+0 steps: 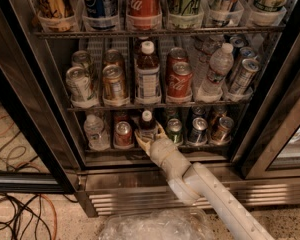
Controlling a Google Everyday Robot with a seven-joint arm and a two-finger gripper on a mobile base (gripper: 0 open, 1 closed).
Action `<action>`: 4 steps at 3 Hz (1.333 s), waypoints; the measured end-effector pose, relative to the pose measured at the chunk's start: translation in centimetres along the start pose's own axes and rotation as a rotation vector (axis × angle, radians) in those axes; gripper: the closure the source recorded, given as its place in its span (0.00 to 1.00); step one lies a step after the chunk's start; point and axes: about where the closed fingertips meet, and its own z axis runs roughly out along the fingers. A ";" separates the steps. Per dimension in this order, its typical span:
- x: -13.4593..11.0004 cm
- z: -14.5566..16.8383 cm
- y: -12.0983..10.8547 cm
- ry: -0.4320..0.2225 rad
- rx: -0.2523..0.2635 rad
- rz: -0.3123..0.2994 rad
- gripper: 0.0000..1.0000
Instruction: Pick blue plastic bottle from bottom shelf of fridge
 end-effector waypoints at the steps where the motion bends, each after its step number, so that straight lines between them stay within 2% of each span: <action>1: -0.7 -0.2 0.0 -0.010 0.004 -0.006 1.00; 3: -1.8 -0.8 0.0 -0.035 0.019 -0.020 1.00; 4: -4.0 -2.0 0.0 -0.096 0.057 -0.057 1.00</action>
Offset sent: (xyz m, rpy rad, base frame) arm -0.0252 -0.0124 0.0501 0.0197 -0.1041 -0.0500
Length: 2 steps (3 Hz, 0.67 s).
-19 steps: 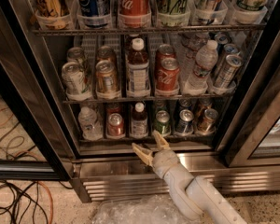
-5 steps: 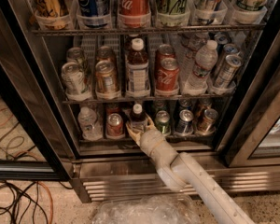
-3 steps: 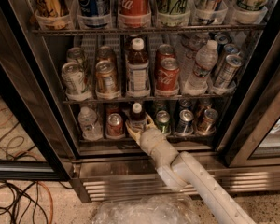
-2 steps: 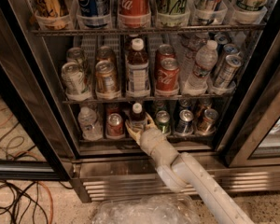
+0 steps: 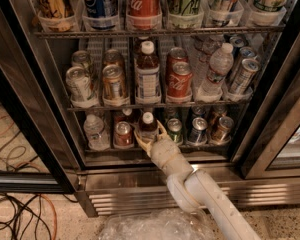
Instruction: Pick blue plastic bottle from bottom shelf of fridge
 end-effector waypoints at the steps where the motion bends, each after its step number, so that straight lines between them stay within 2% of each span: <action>1: -2.2 -1.3 0.0 -0.060 0.038 -0.040 1.00; 2: -3.2 -2.6 0.1 -0.064 0.042 -0.051 1.00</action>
Offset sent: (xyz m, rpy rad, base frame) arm -0.0470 -0.0197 0.0350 -0.0099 -0.0913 -0.0414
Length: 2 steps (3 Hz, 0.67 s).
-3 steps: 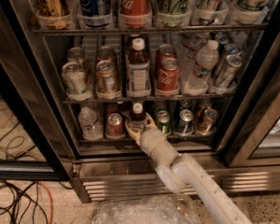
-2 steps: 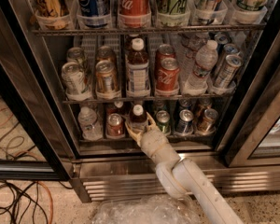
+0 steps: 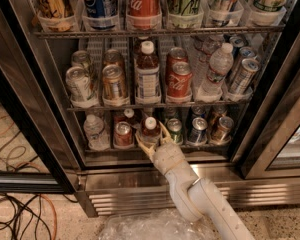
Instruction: Pick blue plastic bottle from bottom shelf of fridge
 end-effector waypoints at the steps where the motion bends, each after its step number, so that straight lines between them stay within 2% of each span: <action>1: -0.2 -1.4 0.3 0.037 -0.027 0.014 1.00; 2: 0.2 -2.0 0.7 0.044 -0.038 0.024 1.00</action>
Offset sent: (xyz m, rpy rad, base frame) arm -0.0657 -0.0204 0.0152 -0.1101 0.3332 0.2246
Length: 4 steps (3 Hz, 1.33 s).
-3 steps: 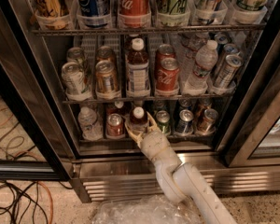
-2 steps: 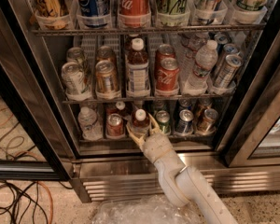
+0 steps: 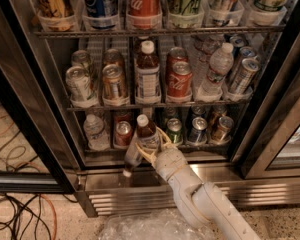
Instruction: Pick blue plastic bottle from bottom shelf of fridge
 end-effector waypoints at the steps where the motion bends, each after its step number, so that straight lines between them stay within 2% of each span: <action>1: -0.5 -0.5 0.0 0.038 -0.038 0.020 1.00; 2: -1.5 -1.5 0.2 0.104 -0.109 0.061 1.00; 3: -1.0 -3.4 0.9 0.181 -0.196 0.177 1.00; 4: -2.1 -5.1 1.0 0.236 -0.276 0.217 1.00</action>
Offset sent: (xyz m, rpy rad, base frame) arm -0.0558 -0.0190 0.0319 -0.0881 0.3602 0.2542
